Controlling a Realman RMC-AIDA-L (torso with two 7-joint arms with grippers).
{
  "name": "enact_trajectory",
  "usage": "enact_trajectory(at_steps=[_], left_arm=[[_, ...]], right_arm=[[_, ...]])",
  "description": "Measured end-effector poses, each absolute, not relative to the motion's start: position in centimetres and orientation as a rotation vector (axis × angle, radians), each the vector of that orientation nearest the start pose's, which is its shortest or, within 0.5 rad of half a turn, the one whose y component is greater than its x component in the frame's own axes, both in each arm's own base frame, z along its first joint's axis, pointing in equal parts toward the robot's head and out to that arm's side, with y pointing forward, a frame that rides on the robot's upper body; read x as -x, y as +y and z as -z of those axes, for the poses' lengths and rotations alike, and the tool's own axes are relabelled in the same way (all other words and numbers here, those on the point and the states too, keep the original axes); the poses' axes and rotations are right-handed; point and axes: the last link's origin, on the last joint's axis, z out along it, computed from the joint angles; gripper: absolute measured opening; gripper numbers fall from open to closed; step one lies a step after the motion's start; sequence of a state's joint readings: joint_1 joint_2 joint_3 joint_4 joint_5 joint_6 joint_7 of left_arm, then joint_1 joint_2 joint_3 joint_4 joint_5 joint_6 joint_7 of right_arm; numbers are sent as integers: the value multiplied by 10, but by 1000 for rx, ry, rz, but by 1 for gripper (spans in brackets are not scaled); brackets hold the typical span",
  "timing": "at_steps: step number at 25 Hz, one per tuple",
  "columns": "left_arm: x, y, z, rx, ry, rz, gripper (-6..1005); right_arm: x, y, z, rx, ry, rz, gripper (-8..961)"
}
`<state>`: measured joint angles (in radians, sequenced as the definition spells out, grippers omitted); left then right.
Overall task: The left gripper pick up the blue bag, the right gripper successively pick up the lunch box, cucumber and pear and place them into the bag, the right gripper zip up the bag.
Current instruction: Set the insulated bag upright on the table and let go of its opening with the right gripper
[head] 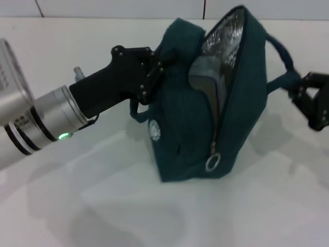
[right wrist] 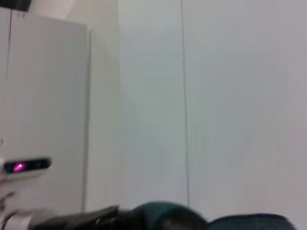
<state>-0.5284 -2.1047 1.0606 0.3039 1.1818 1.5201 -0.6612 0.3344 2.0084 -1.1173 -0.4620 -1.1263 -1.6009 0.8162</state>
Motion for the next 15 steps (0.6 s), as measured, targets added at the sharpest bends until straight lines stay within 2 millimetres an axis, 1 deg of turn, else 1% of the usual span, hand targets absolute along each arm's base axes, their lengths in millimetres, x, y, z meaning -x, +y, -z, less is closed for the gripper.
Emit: enact_trajectory(at_steps=[3,6,11,15], left_arm=[[222,323,43,2269,-32,1125,49],[218,325,46,2258,2,1120,49],[215,328,45,2255,33,1119,49],[216,328,46,2255,41,1107,50]], right_arm=[[-269,301,-33,2275,192,-1155,67],[-266,305,-41,2269,199,-1178,66],[-256,307,-39,2312,101,-1184,66],[-256,303,-31,2314,56,-1160,66]])
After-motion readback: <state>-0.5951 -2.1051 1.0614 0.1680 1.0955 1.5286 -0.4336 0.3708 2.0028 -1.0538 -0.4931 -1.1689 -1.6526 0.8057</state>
